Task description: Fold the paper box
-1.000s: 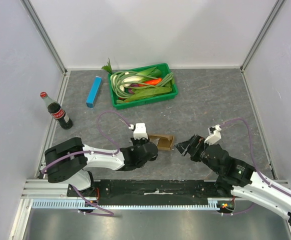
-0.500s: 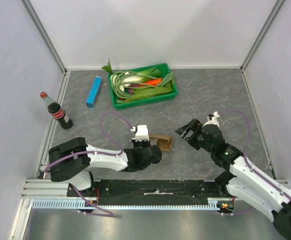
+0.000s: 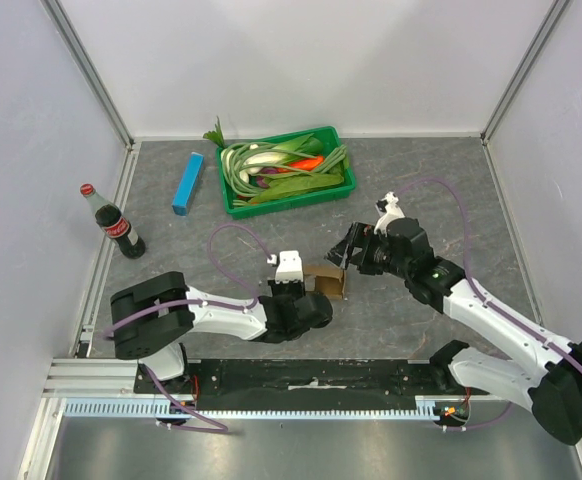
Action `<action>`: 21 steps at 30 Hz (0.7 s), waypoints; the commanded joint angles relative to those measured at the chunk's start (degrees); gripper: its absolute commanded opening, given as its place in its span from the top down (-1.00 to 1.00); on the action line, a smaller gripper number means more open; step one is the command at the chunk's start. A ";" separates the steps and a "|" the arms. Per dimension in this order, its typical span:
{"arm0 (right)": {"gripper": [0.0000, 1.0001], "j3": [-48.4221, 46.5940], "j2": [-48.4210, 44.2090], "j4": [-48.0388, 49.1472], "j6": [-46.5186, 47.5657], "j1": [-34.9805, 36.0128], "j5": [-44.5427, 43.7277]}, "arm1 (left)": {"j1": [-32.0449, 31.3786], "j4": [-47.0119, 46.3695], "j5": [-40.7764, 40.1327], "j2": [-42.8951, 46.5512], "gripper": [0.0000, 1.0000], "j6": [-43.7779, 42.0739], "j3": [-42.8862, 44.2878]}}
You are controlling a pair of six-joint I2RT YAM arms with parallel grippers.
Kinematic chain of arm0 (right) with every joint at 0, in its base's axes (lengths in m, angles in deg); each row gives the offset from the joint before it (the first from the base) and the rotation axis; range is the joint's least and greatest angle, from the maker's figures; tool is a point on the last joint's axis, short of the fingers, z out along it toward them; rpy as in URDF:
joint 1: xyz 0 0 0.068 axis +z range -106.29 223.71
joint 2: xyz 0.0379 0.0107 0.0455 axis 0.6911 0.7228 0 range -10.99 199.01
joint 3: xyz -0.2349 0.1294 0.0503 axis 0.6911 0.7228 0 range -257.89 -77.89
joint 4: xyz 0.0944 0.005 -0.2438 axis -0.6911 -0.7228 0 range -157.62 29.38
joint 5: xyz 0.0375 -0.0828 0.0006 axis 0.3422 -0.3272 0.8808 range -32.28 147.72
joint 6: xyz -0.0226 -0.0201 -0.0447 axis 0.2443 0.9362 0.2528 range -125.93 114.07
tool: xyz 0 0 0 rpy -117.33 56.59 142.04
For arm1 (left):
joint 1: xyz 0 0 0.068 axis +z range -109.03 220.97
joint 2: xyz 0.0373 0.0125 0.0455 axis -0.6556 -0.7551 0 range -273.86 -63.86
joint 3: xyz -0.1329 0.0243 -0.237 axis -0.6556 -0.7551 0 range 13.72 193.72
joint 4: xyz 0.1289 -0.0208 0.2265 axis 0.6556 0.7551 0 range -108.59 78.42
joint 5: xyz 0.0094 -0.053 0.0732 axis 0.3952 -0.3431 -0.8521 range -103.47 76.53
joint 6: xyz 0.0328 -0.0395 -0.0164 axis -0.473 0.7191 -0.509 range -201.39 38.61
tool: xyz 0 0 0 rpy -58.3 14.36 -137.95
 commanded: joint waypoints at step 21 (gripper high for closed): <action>-0.46 15.45 -10.50 6.34 -51.26 12.24 -12.22 | -1.07 14.60 -3.00 -6.19 0.96 10.61 7.04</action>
